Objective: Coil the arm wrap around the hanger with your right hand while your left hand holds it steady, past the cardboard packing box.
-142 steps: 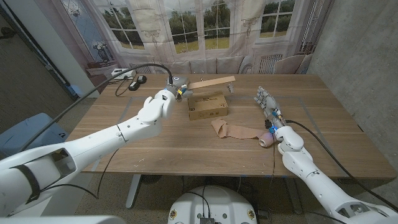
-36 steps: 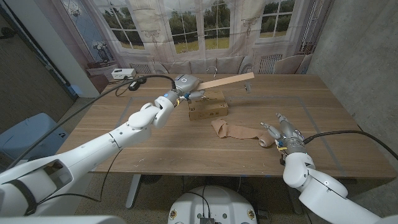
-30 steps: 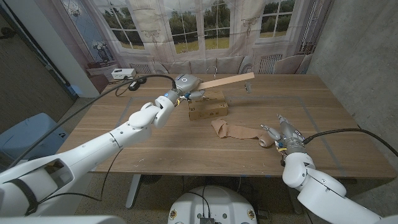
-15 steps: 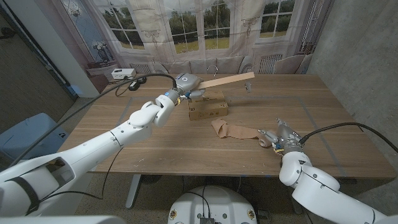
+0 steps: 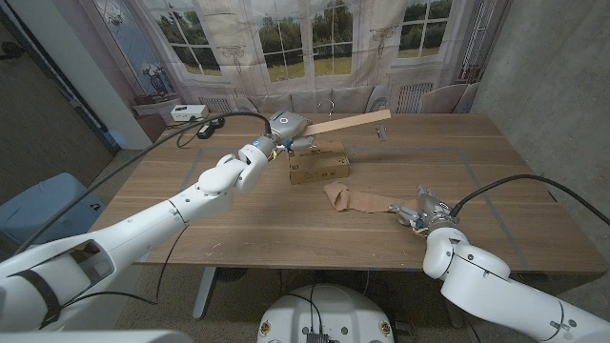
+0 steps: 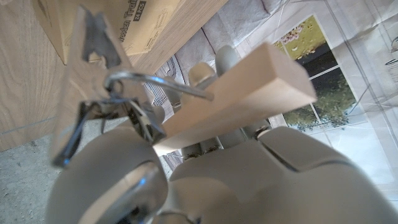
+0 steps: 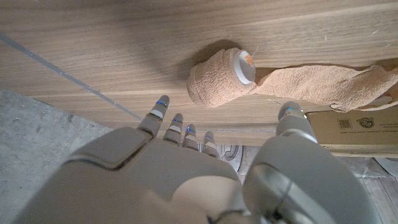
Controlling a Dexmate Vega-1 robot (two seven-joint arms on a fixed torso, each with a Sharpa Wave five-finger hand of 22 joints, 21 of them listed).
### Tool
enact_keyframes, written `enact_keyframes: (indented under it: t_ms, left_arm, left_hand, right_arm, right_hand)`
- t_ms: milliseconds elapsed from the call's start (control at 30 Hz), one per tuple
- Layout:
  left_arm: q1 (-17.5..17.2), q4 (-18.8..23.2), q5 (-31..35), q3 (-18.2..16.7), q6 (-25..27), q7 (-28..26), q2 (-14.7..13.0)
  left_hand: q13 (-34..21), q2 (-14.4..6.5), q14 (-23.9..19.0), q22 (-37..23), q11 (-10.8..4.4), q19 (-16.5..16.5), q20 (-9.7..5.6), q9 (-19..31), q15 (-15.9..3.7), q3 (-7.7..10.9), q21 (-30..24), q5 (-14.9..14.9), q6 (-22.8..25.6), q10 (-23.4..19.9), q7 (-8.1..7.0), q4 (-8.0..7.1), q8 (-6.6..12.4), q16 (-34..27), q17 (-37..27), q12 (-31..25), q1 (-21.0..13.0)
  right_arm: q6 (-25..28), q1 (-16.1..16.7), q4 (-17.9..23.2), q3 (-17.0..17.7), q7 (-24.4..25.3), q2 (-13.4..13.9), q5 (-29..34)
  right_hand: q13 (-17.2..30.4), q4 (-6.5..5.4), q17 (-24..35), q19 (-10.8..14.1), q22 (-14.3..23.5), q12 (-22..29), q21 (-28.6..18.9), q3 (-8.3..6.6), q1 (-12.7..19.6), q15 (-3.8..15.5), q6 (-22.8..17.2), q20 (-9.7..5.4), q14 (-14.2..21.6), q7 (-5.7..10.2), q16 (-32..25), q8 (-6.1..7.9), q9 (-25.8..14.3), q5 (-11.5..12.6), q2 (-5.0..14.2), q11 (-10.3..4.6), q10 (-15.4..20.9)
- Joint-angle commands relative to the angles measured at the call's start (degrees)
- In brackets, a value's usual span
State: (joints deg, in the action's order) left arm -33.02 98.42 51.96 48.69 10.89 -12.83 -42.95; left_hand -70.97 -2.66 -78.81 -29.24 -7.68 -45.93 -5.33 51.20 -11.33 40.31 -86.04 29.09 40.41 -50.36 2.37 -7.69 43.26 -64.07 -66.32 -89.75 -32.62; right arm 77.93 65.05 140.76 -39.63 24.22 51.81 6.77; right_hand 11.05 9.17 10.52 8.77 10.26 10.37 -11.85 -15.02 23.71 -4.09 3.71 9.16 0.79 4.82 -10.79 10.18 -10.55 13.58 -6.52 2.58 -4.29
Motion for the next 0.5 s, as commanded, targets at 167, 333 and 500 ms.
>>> enact_keyframes:
  t_ms: [167, 333, 500]
  left_arm:
    - [0.4, -0.7, -0.6, 0.0, -0.9, -0.1, 0.2]
    - [0.5, -0.9, -0.6, 0.1, -1.0, -0.2, 0.3]
    - [0.6, -1.2, -0.8, 0.1, -1.0, -0.2, 0.4]
  left_hand:
    - [-0.3, -0.2, -0.3, -0.1, -1.04, 0.4, -2.82, -0.1, -0.05, 2.18, -0.4, 0.3, 0.2, 0.5, 0.60, -1.75, 0.69, -0.2, 0.0, -0.4, 0.2]
    - [-0.3, -0.3, -0.4, -0.1, -1.03, 0.4, -2.81, -0.1, -0.03, 2.29, -0.6, 0.3, 0.1, 0.5, 0.70, -1.74, 0.90, -0.2, 0.0, -0.4, 0.3]
    - [-0.3, -0.2, -0.3, 0.0, -1.02, 0.4, -2.83, -0.5, -0.02, 2.43, -0.7, 0.2, 0.1, 0.5, 0.71, -1.72, 1.00, 0.0, 0.2, -0.4, 0.5]
  right_arm:
    - [2.1, -1.5, -5.4, -5.0, -43.6, -5.3, 46.5]
    - [2.1, -3.1, -11.1, -6.2, -62.3, -8.7, 64.6]
    - [1.7, -3.8, -13.8, -6.1, -64.9, -10.4, 67.6]
  right_hand:
    - [0.2, -0.01, 0.3, -0.2, 0.2, -0.1, 0.0, -0.11, 1.3, -0.21, 0.8, 0.09, -0.7, 0.33, 0.0, 0.34, -0.2, 0.7, 0.22, -0.10, -1.1]
    - [0.1, 0.05, 0.3, -0.4, 0.2, -0.1, 0.1, -0.38, 2.2, -0.67, 1.0, 0.21, -1.6, 0.43, 0.2, 0.46, -0.2, 1.0, 0.59, 0.00, -1.9]
    - [0.1, 0.01, 0.3, -1.1, 0.2, -0.1, 0.4, -0.54, 3.0, -1.08, 0.7, 0.37, -3.0, 0.24, 0.5, 0.71, -0.2, 1.4, 0.86, 0.22, -2.7]
